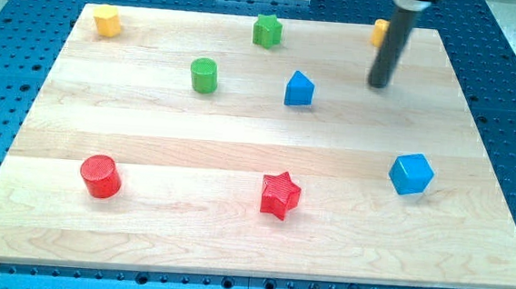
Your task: Move the triangle into the green circle
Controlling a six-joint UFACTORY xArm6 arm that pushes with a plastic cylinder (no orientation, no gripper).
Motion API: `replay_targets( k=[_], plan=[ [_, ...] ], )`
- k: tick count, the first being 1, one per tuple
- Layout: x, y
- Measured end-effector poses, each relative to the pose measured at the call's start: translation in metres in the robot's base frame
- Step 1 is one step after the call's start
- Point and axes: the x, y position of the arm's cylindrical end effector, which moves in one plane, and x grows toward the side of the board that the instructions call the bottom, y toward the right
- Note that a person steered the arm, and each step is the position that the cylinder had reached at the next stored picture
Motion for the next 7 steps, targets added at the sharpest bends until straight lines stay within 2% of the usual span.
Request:
replay_targets(
  k=[1, 2, 3, 5, 6, 7],
  plan=[
    [-0.018, -0.041],
    [0.005, -0.051],
    [0.0, -0.07],
    [0.0, -0.071],
    [0.028, -0.071],
    [0.058, -0.105]
  ],
)
